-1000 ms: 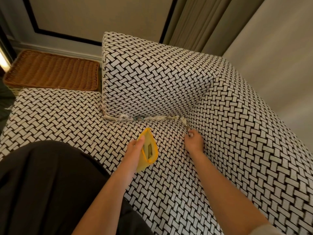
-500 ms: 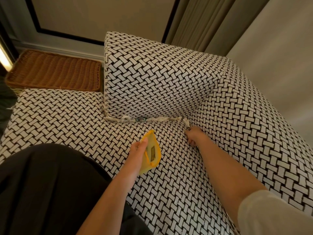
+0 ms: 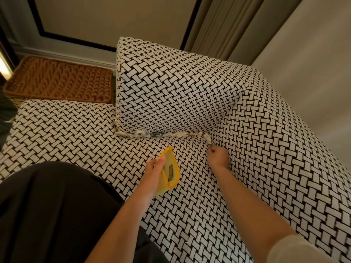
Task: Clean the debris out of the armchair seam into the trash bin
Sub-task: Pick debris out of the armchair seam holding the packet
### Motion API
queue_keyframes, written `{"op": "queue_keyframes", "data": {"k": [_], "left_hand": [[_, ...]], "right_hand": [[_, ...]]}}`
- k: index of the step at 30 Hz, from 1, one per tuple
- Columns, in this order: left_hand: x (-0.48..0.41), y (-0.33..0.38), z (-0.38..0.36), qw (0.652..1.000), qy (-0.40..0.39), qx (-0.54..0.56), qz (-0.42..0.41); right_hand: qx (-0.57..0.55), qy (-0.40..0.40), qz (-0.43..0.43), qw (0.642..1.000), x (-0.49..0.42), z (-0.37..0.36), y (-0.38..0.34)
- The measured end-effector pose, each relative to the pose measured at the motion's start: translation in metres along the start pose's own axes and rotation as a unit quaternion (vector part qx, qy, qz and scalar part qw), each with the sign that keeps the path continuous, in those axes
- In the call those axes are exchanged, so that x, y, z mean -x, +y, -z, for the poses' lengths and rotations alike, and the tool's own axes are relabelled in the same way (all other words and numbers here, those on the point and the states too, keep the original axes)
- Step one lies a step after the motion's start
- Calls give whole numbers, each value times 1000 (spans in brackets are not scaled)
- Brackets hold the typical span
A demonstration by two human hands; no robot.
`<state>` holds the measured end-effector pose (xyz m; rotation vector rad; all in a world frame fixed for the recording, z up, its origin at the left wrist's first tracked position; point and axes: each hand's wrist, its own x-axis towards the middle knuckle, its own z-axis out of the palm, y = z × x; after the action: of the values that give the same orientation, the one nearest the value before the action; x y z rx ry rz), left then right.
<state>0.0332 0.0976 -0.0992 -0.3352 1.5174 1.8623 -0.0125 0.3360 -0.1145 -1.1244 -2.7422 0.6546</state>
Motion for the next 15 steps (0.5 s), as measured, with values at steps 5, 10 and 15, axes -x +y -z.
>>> {"op": "queue_keyframes", "data": {"k": [5, 10, 15], "left_hand": [[-9, 1, -2, 1000, 12, -4, 11], [-41, 13, -13, 988, 126, -37, 76], [-49, 10, -13, 983, 145, -77, 83]], "right_hand": [[-2, 51, 18, 999, 18, 3, 12], [-171, 20, 73, 982, 60, 12, 1], [-308, -56, 138, 940, 118, 40, -37]]}}
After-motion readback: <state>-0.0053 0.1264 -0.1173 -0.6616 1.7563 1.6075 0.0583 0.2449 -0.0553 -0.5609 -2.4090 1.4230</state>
